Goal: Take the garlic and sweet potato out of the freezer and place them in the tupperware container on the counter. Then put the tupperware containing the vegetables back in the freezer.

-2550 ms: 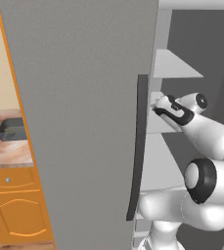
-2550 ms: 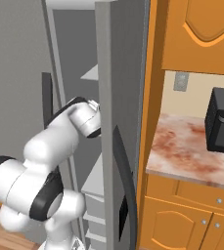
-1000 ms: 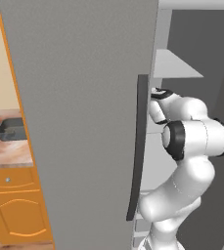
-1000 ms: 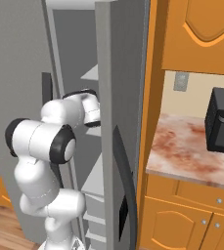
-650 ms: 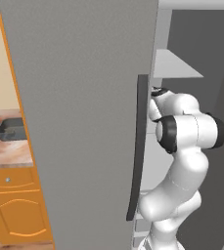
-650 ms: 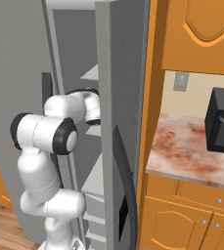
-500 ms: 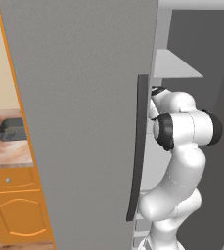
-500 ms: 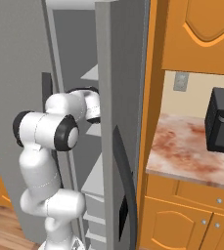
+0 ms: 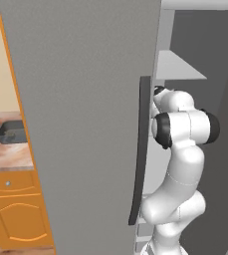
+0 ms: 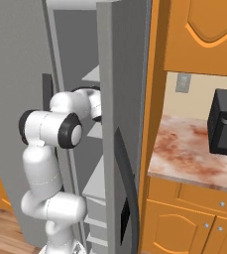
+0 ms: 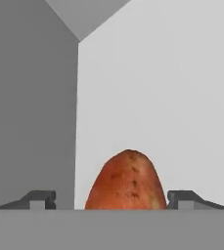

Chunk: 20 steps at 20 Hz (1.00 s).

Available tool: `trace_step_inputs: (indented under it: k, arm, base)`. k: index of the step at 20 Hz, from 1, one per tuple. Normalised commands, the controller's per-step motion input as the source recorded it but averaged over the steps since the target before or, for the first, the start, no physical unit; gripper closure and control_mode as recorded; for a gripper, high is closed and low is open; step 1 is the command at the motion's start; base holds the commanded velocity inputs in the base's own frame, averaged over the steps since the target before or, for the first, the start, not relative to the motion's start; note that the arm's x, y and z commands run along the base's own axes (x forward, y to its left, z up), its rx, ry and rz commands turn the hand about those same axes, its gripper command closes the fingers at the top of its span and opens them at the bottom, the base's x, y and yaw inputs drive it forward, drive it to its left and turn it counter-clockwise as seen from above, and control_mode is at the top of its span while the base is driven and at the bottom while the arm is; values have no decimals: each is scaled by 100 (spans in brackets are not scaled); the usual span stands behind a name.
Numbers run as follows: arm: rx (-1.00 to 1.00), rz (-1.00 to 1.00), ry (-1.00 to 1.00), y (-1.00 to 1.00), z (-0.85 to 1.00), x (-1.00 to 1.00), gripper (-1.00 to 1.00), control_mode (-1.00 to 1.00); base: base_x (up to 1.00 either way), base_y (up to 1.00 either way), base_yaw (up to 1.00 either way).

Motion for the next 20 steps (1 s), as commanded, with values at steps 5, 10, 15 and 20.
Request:
trace_step_inputs:
  k: [5, 10, 15, 20]
  arm:
    - [0, 4, 5, 30, -47, -2, 100, -100]
    - [0, 3, 2, 23, -38, -2, 100, -100]
    - [0, 0, -9, 6, -3, -53, 100, -100]
    - [0, 0, -22, 0, 6, -98, 100, -100]
  base:
    - [0, 0, 0]
    - [0, 0, 0]
    - [0, 0, 0]
    - [0, 0, 0]
